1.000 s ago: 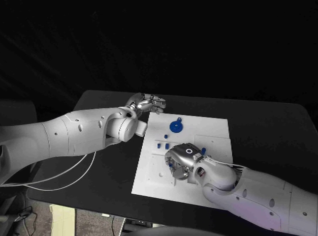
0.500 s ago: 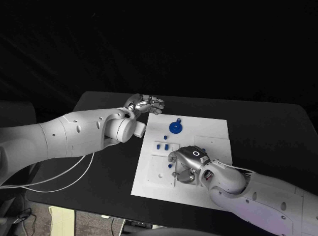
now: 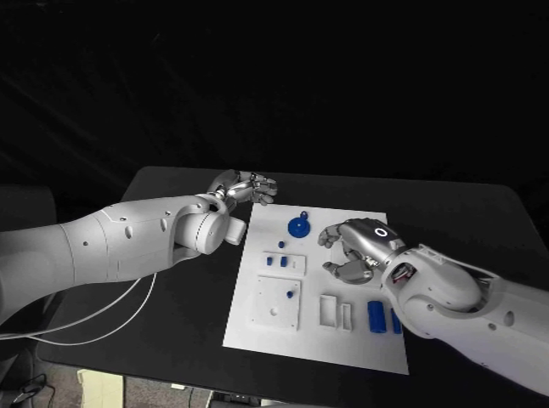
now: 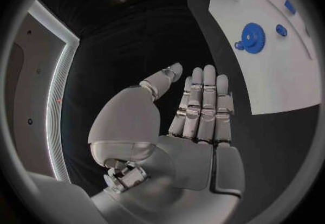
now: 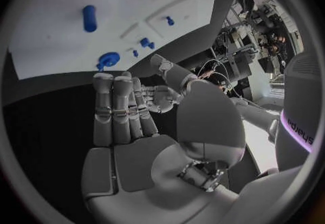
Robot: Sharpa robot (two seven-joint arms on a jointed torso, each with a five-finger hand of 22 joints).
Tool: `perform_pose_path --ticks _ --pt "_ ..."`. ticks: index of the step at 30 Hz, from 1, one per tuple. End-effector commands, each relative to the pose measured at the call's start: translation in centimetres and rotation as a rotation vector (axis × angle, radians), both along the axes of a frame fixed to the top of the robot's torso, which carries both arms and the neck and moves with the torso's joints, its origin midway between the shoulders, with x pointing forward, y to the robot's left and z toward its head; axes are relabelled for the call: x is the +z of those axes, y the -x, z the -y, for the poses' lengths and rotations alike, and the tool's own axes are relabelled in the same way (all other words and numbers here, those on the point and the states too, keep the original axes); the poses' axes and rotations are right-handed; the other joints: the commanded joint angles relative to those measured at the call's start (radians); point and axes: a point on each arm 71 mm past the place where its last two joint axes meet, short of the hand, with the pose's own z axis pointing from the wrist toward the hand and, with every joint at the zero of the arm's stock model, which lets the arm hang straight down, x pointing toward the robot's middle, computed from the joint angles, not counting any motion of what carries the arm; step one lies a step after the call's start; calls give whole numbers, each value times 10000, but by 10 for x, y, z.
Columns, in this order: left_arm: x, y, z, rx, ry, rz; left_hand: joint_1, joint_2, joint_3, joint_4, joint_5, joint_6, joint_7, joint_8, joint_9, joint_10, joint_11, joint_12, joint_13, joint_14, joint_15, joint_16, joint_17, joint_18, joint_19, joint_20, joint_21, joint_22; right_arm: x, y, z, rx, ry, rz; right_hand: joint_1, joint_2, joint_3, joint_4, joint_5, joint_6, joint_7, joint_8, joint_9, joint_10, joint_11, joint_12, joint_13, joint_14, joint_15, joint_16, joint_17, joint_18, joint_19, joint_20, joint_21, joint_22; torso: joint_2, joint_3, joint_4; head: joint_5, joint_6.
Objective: Assemble the parts on the task board
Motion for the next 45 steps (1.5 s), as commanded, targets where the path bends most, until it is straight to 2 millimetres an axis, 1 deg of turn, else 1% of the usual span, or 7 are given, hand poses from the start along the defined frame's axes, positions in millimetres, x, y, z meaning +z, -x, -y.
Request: perform_pose_path --ticks 1,6,12,17,34,37,45 --pt "1 0 1 -78 93 55 47 88 -12 43 -44 -67 -18 62 -14 41 0 -54 -12 90 15 -35 16 9 97 1 -45 10 6 -7 11 -35 562 -362 134 -7 88 0 -13 -5 95 5 -21 3 39 -19 -43 -125 -4 10 -51 999 -67 29 -30 181 -8 5 -44 -88 84" --pt "2 0 1 -89 99 63 54 88 -11 41 -44 -63 -21 66 -14 47 -2 -53 -11 95 13 -41 27 10 99 0 -47 12 3 -21 32 -528 1339 -504 58 -22 2 -83 -34 -157 5 -49 -78 -225 143 -194 -185 -311 94 -6 -109 999 -286 138 -87 203 -10 4 -62 -122 117" --pt "1 0 1 -91 98 58 57 86 -12 40 -45 -63 -22 67 -16 51 -4 -52 -10 98 13 -46 35 10 101 0 -49 13 -9 -29 34 -642 2002 -676 -53 -24 -134 -128 -69 -287 -148 -84 -109 -372 189 -253 -293 -376 138 33 -133 999 -345 175 -75 208 1 16 -36 -132 96" --pt "1 -1 1 -96 98 55 58 90 -12 42 -44 -62 -23 69 -17 53 -5 -52 -10 100 13 -51 42 11 102 0 -51 14 -20 -28 34 -576 2299 -958 33 -10 -40 -90 -93 -260 -130 -49 -102 -320 190 -217 -319 -381 138 68 -145 999 -338 170 -65 201 3 31 -25 -103 69" --pt "1 -1 1 -86 90 52 55 111 -13 58 -44 -61 -23 74 -21 59 -6 -55 -10 107 13 -70 68 10 108 2 -58 19 -39 -23 23 -283 2534 -1335 293 67 355 274 -118 99 -88 217 -43 342 -16 76 -320 -270 -58 260 -217 999 -184 99 59 197 -2 -12 -24 -120 2" --pt "1 -1 1 -79 86 52 53 115 -14 62 -45 -61 -24 74 -22 59 -6 -55 -10 109 13 -75 74 9 109 2 -60 20 -41 -22 21 -287 2612 -1251 401 148 539 423 -125 352 -100 369 5 649 -121 206 -286 -212 -162 314 -239 999 -108 66 122 201 -1 -12 -23 -113 -4" --pt "1 -1 0 -64 80 40 44 126 -17 76 -45 -61 -24 77 -25 62 -6 -57 -10 112 14 -87 89 8 112 3 -65 22 -41 -21 21 -383 2759 -784 667 824 1080 387 -98 1191 -427 760 104 1573 -468 613 -68 12 -500 478 -274 999 95 10 351 229 0 -11 -26 -106 -49"
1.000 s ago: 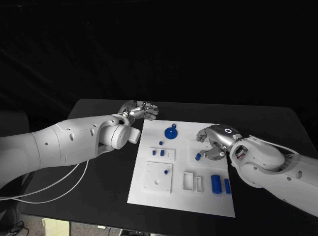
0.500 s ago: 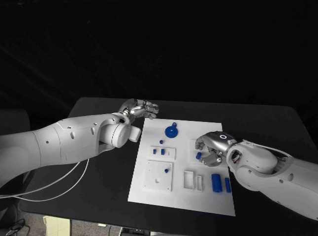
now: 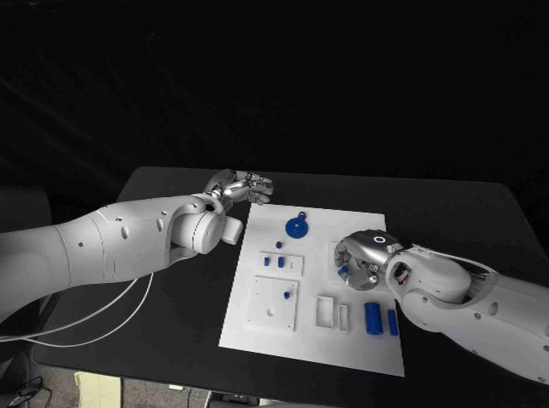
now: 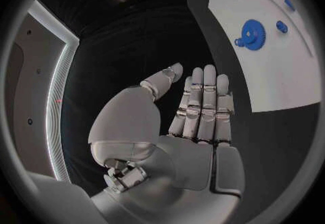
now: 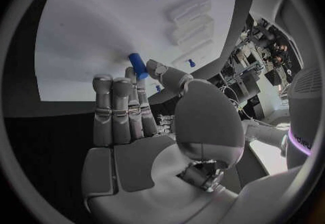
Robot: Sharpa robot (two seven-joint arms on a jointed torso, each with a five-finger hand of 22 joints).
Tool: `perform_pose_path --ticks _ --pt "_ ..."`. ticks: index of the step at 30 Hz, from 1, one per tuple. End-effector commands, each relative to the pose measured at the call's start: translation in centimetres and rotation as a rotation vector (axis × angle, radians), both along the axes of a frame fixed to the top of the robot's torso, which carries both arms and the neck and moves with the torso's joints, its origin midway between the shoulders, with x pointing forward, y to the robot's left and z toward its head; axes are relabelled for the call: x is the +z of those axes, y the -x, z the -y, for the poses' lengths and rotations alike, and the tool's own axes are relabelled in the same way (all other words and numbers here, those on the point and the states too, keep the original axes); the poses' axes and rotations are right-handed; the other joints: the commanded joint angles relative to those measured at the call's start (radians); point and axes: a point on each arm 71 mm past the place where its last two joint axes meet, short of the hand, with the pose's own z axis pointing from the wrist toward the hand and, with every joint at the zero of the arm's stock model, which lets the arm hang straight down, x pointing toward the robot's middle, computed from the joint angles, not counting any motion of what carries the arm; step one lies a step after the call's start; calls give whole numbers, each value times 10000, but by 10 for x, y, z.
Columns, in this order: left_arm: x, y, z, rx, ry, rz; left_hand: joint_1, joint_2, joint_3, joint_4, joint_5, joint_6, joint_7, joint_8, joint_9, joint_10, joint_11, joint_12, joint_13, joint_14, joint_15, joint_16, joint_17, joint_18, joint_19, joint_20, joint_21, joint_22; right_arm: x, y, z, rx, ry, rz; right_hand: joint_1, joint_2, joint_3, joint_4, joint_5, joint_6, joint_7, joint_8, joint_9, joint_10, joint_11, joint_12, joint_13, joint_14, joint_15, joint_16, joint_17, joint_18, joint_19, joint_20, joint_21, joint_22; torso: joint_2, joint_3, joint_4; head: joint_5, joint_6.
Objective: Assemble the parts on the task board
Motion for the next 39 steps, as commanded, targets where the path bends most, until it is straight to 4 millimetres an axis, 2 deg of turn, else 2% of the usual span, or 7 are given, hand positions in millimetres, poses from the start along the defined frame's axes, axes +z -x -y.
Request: perform_pose_path --ticks 1,7,17,19,24,28,39 --pt "1 0 2 -107 101 31 1 90 6 52 -45 -61 -24 38 -16 62 -6 -58 -13 75 -24 -49 10 66 36 2 -65 14 0 1 0 79 271 360 101 237 126 -88 -20 160 -32 59 5 173 -69 110 108 60 -82 70 12 991 149 -34 100 231 0 0 -3 10 -21" --pt "1 0 1 -128 100 -52 -2 90 4 56 -46 -63 -24 38 -19 60 -5 -60 -13 74 -23 -57 19 65 36 2 -68 16 0 1 -1 124 320 543 96 343 312 -196 -33 317 -89 93 -11 315 -122 144 158 74 -130 95 0 991 162 -63 181 218 -1 1 -6 14 -37" --pt "0 1 1 -137 88 -154 -39 72 -20 94 -55 -88 -9 33 -36 20 15 -94 -26 52 -10 -124 69 59 25 11 -96 25 -1 -1 -1 83 436 540 103 300 449 -235 -37 359 -104 85 -31 329 -126 124 174 65 -135 93 -16 991 146 -69 206 209 -3 0 -14 -2 -28" --pt "0 1 1 -142 89 -158 -50 66 -26 104 -57 -93 -5 32 -39 13 19 -100 -29 48 -7 -136 79 58 23 13 -101 27 -2 -1 -1 64 426 469 69 226 485 -252 -35 300 -79 36 -62 267 -102 75 166 30 -111 67 -38 991 109 -62 194 197 -1 0 -14 -8 -25" --pt "0 1 0 -148 91 -175 -70 63 -35 128 -59 -101 -1 31 -45 7 23 -107 -31 44 -3 -159 99 57 20 16 -110 31 -2 -1 0 48 377 391 -200 -217 354 -172 -1 93 24 -116 -159 48 -3 -87 126 -18 -18 24 -97 991 57 -31 178 182 -3 4 -6 -16 -24" --pt "0 1 0 -133 84 -176 -84 61 -40 146 -60 -106 2 30 -49 4 26 -112 -33 44 -1 -172 114 58 21 18 -115 34 -3 -1 0 43 354 354 -280 -387 283 -120 -3 14 63 -173 -200 -40 34 -157 110 -32 16 23 -117 991 41 -36 168 176 -4 1 -6 -20 -28" --pt "0 1 0 -126 81 -172 -110 64 -48 186 -59 -114 5 31 -57 2 28 -120 -35 49 1 -201 149 60 22 20 -127 42 -3 -1 1 18 340 359 -299 -462 241 -78 -3 -8 79 -191 -221 -76 54 -195 107 -48 37 25 -131 991 27 -45 158 171 -6 6 -6 -2 -43"
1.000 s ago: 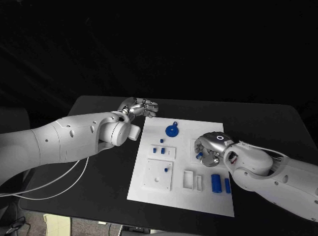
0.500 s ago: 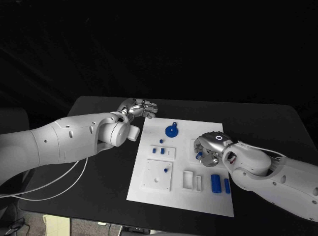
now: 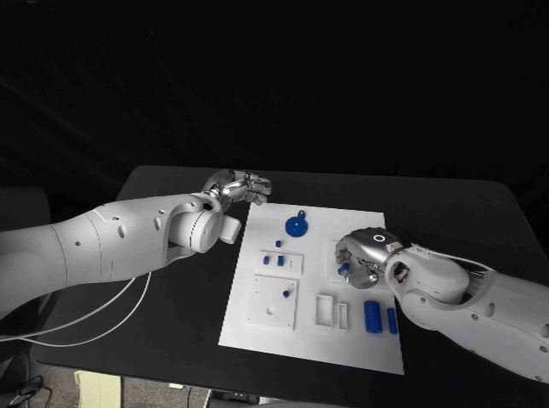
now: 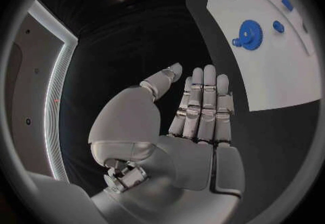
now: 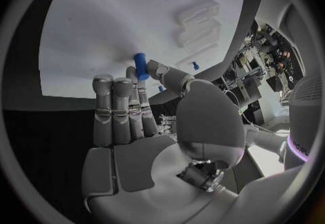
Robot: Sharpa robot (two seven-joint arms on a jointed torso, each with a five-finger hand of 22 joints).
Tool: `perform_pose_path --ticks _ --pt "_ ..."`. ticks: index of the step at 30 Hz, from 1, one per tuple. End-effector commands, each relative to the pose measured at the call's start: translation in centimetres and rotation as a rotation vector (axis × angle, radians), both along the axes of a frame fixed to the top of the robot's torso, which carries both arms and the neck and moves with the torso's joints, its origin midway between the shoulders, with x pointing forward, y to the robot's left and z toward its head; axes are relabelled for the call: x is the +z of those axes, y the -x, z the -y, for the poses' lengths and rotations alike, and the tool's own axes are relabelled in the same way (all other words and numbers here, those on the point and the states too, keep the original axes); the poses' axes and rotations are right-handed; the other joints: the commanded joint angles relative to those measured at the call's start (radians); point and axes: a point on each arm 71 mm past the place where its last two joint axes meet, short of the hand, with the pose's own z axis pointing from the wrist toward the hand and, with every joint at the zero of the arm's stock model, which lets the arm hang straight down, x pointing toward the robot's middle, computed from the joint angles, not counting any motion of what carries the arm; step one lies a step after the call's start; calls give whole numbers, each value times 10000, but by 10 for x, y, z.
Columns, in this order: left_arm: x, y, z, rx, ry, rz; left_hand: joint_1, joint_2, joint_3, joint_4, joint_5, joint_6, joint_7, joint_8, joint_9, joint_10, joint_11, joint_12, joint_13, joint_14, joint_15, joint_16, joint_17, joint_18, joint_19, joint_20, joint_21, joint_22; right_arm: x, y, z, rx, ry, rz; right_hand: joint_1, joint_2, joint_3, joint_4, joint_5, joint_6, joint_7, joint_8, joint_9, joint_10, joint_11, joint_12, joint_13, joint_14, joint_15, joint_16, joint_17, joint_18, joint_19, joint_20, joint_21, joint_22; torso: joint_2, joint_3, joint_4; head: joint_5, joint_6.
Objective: Assemble the parts on the task board
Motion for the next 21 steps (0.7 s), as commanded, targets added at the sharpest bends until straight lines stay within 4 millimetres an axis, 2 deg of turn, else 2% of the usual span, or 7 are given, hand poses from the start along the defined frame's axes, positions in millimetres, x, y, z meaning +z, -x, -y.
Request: perform_pose_path --ticks 1,7,10,13,15,21 --pt "1 0 2 -142 109 20 -72 24 12 72 -59 -53 -5 32 -10 2 28 -44 -16 49 1 -53 20 64 23 20 -50 11 -1 0 0 14 44 -27 9 -114 -55 21 36 -59 10 -32 -12 -56 24 -65 -5 -61 13 -31 -12 992 -96 -1 5 171 0 5 3 13 -9" --pt "1 0 2 -139 109 22 -77 29 12 86 -58 -55 -5 33 -13 2 28 -46 -16 52 0 -62 33 66 24 20 -53 14 -1 1 0 26 34 -48 92 -46 -7 31 44 -21 -9 -16 -18 -26 15 -63 8 -64 4 -22 -22 992 -98 -16 -3 166 4 9 -3 7 -25" --pt "1 0 2 -156 116 21 -84 37 11 102 -57 -55 -5 35 -15 4 28 -47 -16 57 0 -71 46 67 27 20 -56 17 0 1 -1 52 -23 -19 193 159 52 29 32 92 -55 39 -9 92 -24 -17 45 -44 -33 5 -29 992 -72 -27 17 174 1 8 -3 3 -23" --pt "1 0 3 -159 117 25 -84 40 13 105 -56 -55 -5 36 -16 5 28 -48 -16 58 -1 -74 51 68 28 20 -58 18 0 2 -2 79 -90 116 341 519 120 -73 12 328 -153 163 31 336 -119 96 126 56 -129 106 -2 992 17 -58 112 207 3 5 -1 -4 -25" --pt "1 0 3 -158 117 27 -83 42 14 107 -56 -55 -6 36 -17 5 28 -48 -16 59 -1 -76 54 68 28 19 -58 19 2 2 -2 87 -181 323 339 622 120 -124 -11 461 -207 238 66 493 -187 175 186 110 -187 163 18 992 71 -80 182 219 2 5 1 -5 -35" --pt "1 0 3 -150 114 42 -83 50 16 114 -55 -53 -7 39 -18 8 26 -47 -16 63 -2 -81 63 70 29 19 -60 21 6 4 -4 90 -452 742 335 690 162 -202 -15 642 -297 366 168 735 -306 308 336 269 -306 305 76 992 226 -166 363 219 1 4 3 -15 -43"
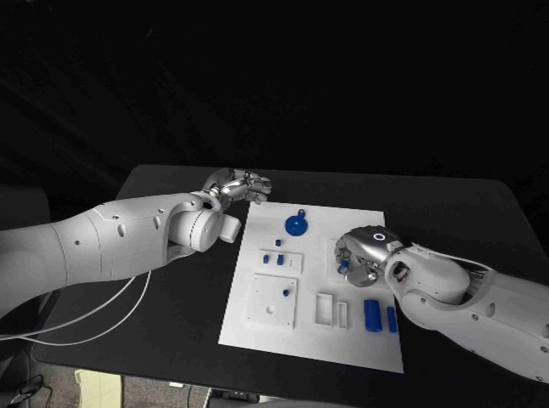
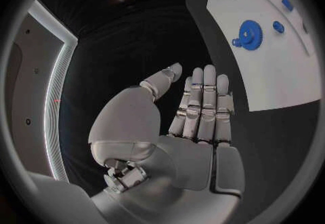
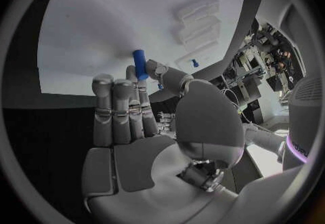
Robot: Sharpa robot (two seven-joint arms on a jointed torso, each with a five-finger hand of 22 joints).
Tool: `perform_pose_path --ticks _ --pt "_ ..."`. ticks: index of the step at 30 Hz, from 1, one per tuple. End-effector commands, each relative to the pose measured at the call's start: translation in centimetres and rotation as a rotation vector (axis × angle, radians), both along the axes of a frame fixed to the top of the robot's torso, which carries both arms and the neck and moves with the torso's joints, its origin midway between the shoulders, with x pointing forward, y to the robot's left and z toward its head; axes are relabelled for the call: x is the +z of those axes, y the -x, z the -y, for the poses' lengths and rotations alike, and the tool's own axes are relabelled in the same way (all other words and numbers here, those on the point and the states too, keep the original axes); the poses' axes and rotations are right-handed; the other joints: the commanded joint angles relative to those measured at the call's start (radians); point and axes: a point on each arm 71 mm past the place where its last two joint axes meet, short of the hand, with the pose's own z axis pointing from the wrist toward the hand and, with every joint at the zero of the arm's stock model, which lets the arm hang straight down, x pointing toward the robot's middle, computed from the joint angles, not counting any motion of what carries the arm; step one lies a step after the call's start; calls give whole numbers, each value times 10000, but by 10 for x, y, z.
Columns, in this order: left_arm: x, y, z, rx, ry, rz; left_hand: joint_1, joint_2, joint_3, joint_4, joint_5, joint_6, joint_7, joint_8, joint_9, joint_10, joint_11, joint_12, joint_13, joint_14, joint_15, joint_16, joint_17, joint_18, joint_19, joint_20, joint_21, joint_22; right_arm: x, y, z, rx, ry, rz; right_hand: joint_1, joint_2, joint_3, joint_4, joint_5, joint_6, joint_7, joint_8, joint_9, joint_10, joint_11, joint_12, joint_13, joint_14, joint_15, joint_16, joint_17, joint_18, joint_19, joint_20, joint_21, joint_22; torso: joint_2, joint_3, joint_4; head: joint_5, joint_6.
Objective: Assemble the parts on the task board
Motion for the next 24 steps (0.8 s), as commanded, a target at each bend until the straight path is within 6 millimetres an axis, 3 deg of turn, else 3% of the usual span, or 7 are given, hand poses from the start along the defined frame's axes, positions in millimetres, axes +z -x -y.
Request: perform_pose_path --ticks 1,14,24 --pt "1 0 3 -139 112 55 -82 51 16 61 -54 -54 -9 40 -10 9 26 -47 -16 64 -2 -43 17 74 30 19 -61 13 4 2 -3 65 -248 571 110 202 27 -58 33 86 -27 75 33 270 -134 175 308 29 -59 50 19 1001 122 -56 63 218 1 -3 2 -7 -1" --pt "1 -1 2 -101 95 69 -79 65 19 72 -53 -50 -11 45 -12 19 22 -45 -15 73 -5 -55 38 77 34 17 -64 19 20 2 -2 7 -639 844 113 183 39 -106 33 136 -57 123 99 334 -170 212 394 95 -95 99 41 1001 198 -95 156 211 -4 -11 -10 9 32" --pt "1 -1 2 -100 98 83 -79 66 18 74 -52 -49 -12 47 -13 21 21 -45 -14 74 -5 -59 45 77 34 17 -66 21 41 20 -27 719 -1735 736 112 177 44 -103 34 143 -60 129 109 343 -174 217 408 102 -99 105 44 1001 204 -101 164 208 -2 -14 -17 81 44"
